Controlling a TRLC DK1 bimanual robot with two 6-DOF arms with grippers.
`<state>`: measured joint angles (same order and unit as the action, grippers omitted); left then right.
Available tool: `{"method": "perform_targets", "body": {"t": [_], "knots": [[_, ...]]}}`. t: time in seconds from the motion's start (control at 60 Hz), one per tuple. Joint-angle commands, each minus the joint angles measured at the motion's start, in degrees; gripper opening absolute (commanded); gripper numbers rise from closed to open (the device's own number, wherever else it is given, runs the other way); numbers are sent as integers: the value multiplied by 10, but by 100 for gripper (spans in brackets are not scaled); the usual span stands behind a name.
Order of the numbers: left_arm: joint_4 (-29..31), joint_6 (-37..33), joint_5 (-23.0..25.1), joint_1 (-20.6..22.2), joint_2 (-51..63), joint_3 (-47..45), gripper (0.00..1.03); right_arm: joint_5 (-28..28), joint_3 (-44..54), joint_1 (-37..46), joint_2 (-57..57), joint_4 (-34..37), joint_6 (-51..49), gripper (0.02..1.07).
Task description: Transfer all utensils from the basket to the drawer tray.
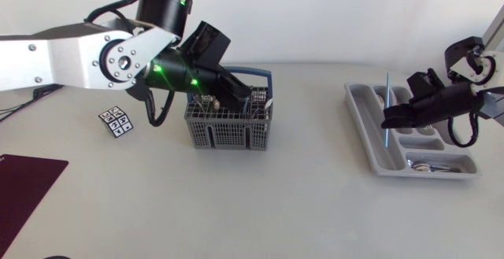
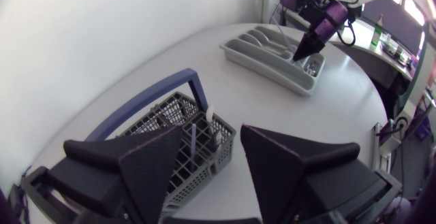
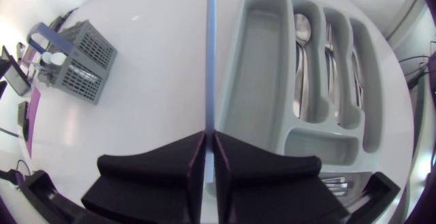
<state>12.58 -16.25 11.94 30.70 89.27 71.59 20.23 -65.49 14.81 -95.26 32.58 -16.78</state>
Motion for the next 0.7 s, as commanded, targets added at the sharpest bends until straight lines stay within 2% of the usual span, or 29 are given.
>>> {"method": "perform_targets", "body": {"t": [0.0, 0.183, 0.3, 0.333, 0.4, 0.5, 0.55, 0.6, 0.683], "knots": [[-1, -35, -17, 13, 20, -14, 60, -11, -16, 8, -41, -2, -3, 9], [-16, -70, -68, 42, 41, -29, 60, -28, -31, 22, -94, -11, -3, 10], [-33, -72, -83, 43, 52, -33, 60, -28, -35, 31, -112, -16, -4, 11], [-37, -71, -85, 41, 56, -35, 60, -29, -34, 32, -112, -16, -5, 15], [-50, -71, -94, 39, 64, -39, 60, -29, -31, 32, -109, -16, -5, 31], [-91, -68, -119, 38, 69, -56, 60, -29, -20, 30, -99, -16, -6, 73], [-110, -65, -124, 37, 69, -65, 60, -29, -15, 27, -94, -17, -5, 87], [-130, -64, -129, 37, 70, -75, 60, -28, -10, 23, -89, -19, -5, 92], [-167, -64, -145, 38, 75, -91, 59, -28, -1, 15, -80, -24, -5, 94]]}}
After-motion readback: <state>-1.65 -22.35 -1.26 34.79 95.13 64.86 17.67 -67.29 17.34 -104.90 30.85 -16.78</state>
